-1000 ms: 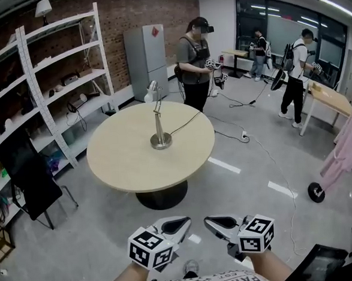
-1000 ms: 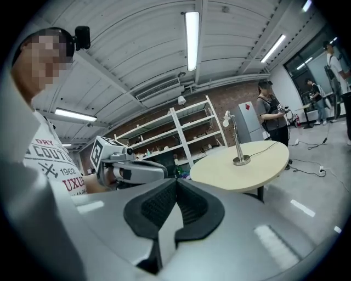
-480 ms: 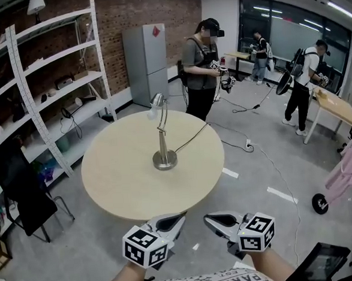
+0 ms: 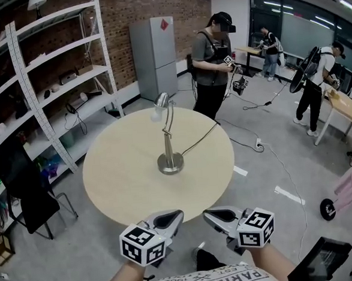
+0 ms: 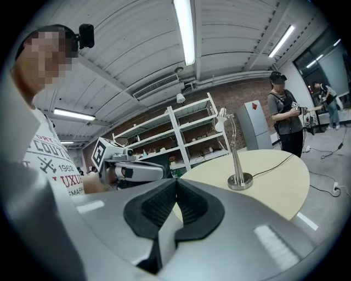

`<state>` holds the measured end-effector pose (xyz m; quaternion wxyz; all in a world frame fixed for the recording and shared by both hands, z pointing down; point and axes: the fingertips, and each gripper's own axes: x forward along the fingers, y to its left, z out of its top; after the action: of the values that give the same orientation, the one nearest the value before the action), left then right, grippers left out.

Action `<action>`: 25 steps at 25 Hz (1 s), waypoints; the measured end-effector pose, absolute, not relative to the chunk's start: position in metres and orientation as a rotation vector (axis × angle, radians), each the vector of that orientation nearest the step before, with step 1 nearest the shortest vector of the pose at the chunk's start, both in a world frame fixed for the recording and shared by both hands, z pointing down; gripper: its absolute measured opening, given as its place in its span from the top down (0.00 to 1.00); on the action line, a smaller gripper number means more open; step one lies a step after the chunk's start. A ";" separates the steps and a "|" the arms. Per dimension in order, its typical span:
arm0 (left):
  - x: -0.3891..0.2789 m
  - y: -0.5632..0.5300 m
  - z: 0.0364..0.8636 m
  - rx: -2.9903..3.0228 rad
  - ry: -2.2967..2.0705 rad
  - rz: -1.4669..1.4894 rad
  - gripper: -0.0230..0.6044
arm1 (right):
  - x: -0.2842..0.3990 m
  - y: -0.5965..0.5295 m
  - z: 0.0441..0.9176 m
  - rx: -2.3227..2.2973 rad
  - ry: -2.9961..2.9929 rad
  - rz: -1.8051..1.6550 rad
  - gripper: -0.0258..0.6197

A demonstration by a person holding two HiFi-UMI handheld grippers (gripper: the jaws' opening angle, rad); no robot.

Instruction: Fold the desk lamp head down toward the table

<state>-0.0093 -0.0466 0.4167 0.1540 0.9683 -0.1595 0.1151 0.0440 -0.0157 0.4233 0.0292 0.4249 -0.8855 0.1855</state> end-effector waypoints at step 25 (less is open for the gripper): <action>0.048 -0.234 0.442 2.663 -0.774 0.329 0.96 | 0.123 -0.231 0.449 0.969 -2.834 0.383 0.95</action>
<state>0.0483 -0.2343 0.4423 0.1735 0.9391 -0.2729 0.1159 0.1232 -0.2309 0.4491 0.0612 0.3202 -0.9368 0.1268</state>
